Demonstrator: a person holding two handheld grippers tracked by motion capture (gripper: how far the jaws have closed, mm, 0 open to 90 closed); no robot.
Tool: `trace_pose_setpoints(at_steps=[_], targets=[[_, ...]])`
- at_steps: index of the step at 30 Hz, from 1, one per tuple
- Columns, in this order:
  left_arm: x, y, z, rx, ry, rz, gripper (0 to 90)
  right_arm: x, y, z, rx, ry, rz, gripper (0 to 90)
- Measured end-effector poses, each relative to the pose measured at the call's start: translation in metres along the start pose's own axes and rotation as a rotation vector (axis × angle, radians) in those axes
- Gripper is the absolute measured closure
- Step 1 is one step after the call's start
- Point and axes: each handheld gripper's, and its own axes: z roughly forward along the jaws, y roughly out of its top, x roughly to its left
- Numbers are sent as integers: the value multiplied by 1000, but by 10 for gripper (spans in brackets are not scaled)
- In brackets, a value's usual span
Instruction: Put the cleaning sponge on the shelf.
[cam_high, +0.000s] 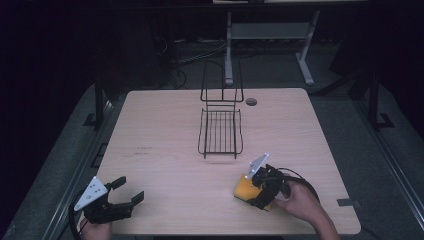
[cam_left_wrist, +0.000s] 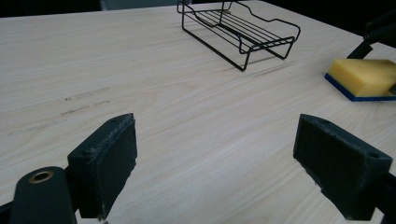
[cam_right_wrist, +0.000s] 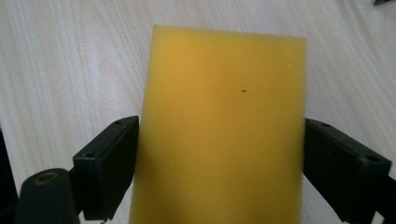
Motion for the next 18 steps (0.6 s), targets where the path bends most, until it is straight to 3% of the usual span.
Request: trace_pose_setpoints(at_steps=[18], targets=[[1, 0, -1, -2, -1, -4, 128, 0, 1, 6, 31, -16, -4, 154]])
